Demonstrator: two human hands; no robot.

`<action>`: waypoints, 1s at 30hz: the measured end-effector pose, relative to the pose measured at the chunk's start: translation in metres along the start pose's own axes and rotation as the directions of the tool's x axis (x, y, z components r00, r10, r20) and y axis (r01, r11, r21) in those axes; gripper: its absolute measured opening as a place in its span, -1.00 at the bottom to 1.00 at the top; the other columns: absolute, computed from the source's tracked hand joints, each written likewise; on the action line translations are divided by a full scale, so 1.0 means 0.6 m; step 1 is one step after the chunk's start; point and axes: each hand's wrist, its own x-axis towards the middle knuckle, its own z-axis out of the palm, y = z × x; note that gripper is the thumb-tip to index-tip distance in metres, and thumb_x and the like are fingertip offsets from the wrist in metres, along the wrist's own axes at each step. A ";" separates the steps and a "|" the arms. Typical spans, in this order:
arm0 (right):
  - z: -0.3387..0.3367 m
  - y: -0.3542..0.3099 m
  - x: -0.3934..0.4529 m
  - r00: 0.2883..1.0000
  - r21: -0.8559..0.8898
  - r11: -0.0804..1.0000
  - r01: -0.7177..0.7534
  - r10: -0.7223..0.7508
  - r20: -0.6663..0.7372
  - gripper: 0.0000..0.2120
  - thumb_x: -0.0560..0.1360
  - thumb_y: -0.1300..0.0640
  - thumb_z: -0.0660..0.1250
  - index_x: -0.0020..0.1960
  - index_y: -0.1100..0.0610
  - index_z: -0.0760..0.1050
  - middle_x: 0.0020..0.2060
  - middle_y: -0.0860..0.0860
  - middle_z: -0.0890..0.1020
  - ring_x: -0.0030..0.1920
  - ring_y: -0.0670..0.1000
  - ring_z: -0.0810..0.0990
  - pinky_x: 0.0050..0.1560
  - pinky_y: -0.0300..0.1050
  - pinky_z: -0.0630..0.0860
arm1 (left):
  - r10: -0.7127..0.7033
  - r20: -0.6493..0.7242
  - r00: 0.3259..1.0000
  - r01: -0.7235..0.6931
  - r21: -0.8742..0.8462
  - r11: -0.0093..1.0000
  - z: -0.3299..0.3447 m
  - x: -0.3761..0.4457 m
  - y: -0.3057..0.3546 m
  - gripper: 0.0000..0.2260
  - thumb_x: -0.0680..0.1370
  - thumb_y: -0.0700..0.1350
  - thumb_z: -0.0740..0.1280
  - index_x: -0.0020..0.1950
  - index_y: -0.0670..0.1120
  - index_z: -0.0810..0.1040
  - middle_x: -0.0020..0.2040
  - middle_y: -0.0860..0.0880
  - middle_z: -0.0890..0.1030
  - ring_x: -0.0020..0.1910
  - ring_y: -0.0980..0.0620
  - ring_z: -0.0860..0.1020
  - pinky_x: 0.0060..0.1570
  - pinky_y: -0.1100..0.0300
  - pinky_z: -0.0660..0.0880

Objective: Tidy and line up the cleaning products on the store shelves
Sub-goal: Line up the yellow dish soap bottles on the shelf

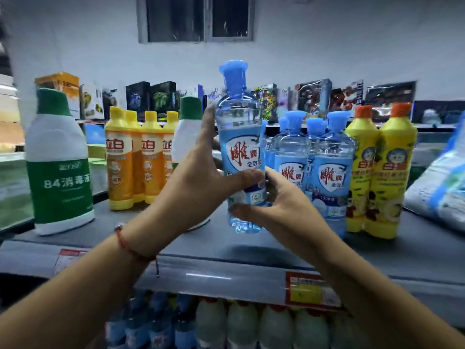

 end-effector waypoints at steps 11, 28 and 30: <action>0.052 0.024 0.055 0.915 -0.557 0.732 -0.393 0.247 -0.320 -0.32 0.50 -0.07 0.45 0.47 0.05 0.17 0.15 0.03 0.62 0.20 0.13 0.59 0.10 0.02 0.53 | 0.103 0.163 0.981 -0.135 0.202 0.970 0.043 0.044 -0.092 0.07 0.47 -0.03 0.53 0.59 0.26 -0.30 0.21 -0.02 0.43 0.10 0.00 0.52 0.18 0.09 0.50; 0.070 0.037 0.037 0.924 -0.736 0.581 -0.349 0.082 -0.373 -0.11 0.56 -0.04 0.37 0.64 -0.01 -0.17 0.40 -0.05 0.45 0.30 0.03 0.53 0.20 -0.09 0.47 | 0.118 0.146 0.982 -0.154 0.264 0.952 0.062 0.027 -0.124 -0.04 0.58 0.07 0.37 0.50 0.31 -0.45 0.59 -0.01 0.15 0.37 -0.07 0.47 0.24 -0.04 0.51; 0.071 0.037 0.037 0.923 -0.747 0.569 -0.343 0.056 -0.381 -0.15 0.55 -0.03 0.37 0.64 -0.01 -0.09 0.40 -0.03 0.48 0.29 0.03 0.54 0.22 -0.06 0.49 | 0.132 0.144 0.981 -0.176 0.362 0.915 0.058 0.023 -0.119 -0.08 0.59 0.12 0.32 0.53 0.24 -0.45 0.61 -0.08 0.13 0.45 -0.09 0.39 0.29 -0.03 0.49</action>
